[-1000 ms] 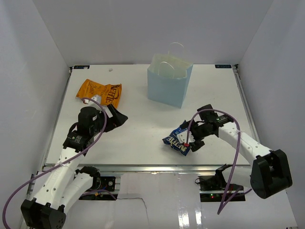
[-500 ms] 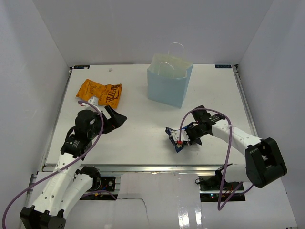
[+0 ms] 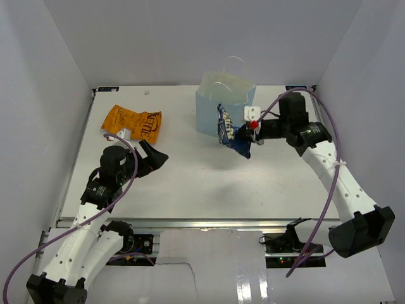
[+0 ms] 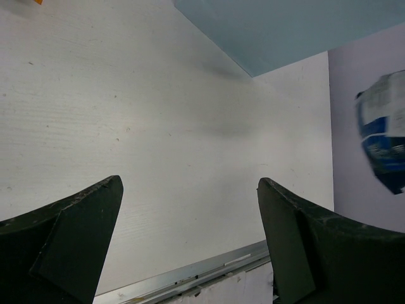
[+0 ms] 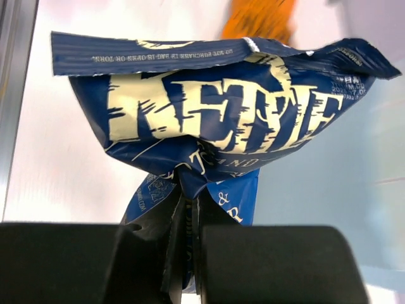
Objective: Place the snacks into the paper bag
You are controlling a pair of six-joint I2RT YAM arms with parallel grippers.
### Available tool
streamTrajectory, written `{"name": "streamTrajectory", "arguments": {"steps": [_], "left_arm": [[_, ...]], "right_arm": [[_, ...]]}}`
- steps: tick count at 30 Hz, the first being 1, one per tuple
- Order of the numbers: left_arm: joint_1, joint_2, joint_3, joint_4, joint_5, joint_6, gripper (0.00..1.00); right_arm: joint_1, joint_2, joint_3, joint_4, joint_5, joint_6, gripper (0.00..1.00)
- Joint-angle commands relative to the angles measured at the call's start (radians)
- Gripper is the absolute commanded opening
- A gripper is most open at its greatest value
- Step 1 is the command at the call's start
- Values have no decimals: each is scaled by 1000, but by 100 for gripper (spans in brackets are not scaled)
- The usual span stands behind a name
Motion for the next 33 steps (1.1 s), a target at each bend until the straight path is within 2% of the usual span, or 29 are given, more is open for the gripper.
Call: {"name": "streamTrajectory", "arguments": {"steps": [1, 2, 5, 7, 11, 13, 18, 22, 25, 28, 29, 31, 32, 33], "left_arm": [[-1, -13, -6, -7, -13, 11, 98], [-1, -16, -9, -7, -13, 10, 98], [-1, -25, -12, -8, -16, 8, 98], [1, -29, -12, -10, -17, 8, 98], [-1, -31, -9, -13, -17, 8, 98], [1, -28, -3, -14, -19, 11, 98], [1, -28, 14, -33, -27, 16, 98], [-1, -45, 17, -48, -39, 10, 98], [-1, -51, 11, -51, -42, 5, 98], [1, -42, 13, -50, -42, 2, 98], [1, -30, 17, -45, -42, 2, 98], [1, -8, 25, -42, -48, -5, 98], [1, 6, 40, -42, -62, -13, 98], [-1, 39, 51, -42, -69, -27, 98]], "right_arm": [[-22, -2, 157, 180, -162, 300, 8], [-25, 14, 215, 273, -162, 404, 8], [-35, 43, 277, 492, -135, 561, 8], [-45, 76, 366, 562, -74, 667, 8], [-81, 266, 571, 669, 11, 787, 8], [-87, 337, 690, 668, 51, 776, 8], [-87, 523, 823, 624, 101, 671, 8], [-91, 555, 790, 564, 100, 568, 8], [-91, 532, 682, 547, 103, 497, 8], [-91, 511, 595, 519, 115, 449, 22], [-91, 502, 564, 509, 123, 448, 41], [-93, 479, 535, 510, 135, 445, 53], [-96, 471, 527, 512, 134, 448, 62], [-97, 465, 524, 512, 137, 468, 66]]}}
